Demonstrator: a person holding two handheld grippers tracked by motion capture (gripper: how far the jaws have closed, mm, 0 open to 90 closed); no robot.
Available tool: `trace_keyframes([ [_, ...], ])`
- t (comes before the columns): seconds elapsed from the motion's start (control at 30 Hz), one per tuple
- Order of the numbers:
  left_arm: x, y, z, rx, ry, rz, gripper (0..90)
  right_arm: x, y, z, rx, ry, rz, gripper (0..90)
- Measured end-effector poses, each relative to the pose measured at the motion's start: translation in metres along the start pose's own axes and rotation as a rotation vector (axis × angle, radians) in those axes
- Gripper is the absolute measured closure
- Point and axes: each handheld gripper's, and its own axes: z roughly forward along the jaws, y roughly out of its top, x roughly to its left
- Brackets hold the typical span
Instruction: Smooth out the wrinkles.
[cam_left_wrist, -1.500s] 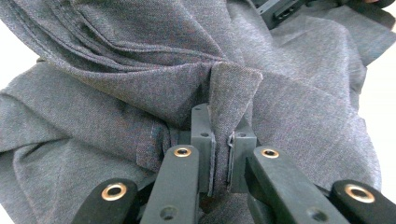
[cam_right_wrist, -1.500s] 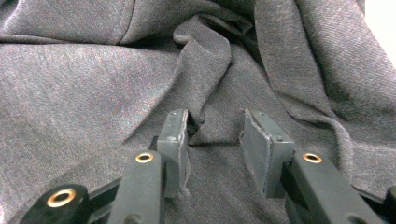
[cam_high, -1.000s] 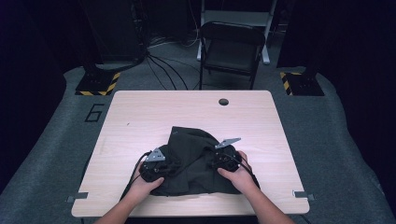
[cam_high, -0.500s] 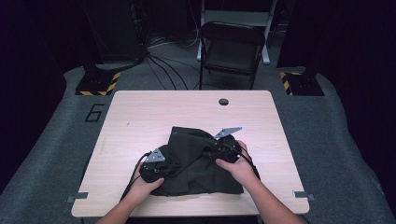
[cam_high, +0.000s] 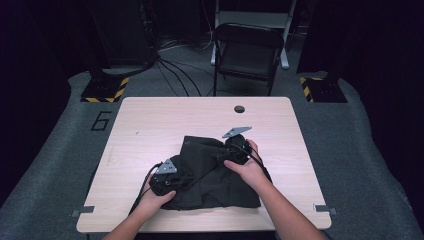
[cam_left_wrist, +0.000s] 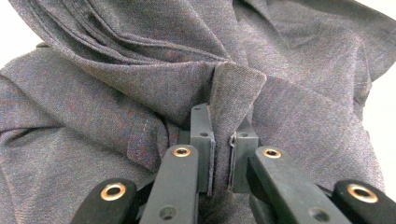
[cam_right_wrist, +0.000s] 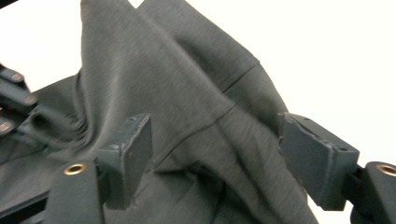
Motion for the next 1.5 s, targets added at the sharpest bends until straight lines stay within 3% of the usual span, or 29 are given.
trace_keyframes([
  [0.2,0.001,0.000,0.000,0.006,-0.008,-0.006,83.4,-0.004,0.011,0.012,-0.018,0.036,-0.005,17.7],
  [0.43,0.000,0.000,0.000,0.003,-0.004,-0.007,83.5,-0.003,0.020,0.026,0.019,0.057,-0.027,10.4],
  [0.7,0.000,0.000,0.000,-0.001,0.001,-0.009,83.5,-0.006,0.028,0.037,-0.003,0.081,-0.026,6.8],
  [1.1,0.001,0.000,0.000,0.007,-0.015,-0.012,83.5,-0.006,0.032,0.051,0.030,0.133,-0.028,4.7],
  [1.23,0.001,0.000,0.000,0.005,-0.015,-0.009,83.5,-0.007,0.031,0.047,0.034,0.143,-0.041,9.6],
  [1.3,0.001,-0.001,0.000,-0.005,-0.004,-0.011,83.5,-0.005,0.030,0.043,0.036,0.148,-0.038,16.6],
  [1.33,0.001,-0.001,0.000,-0.007,-0.003,-0.013,83.4,-0.005,0.029,0.041,0.037,0.153,-0.066,18.5],
  [1.5,0.001,-0.001,0.000,-0.006,-0.005,-0.011,83.4,-0.006,0.022,0.034,0.030,0.160,-0.059,35.4],
])
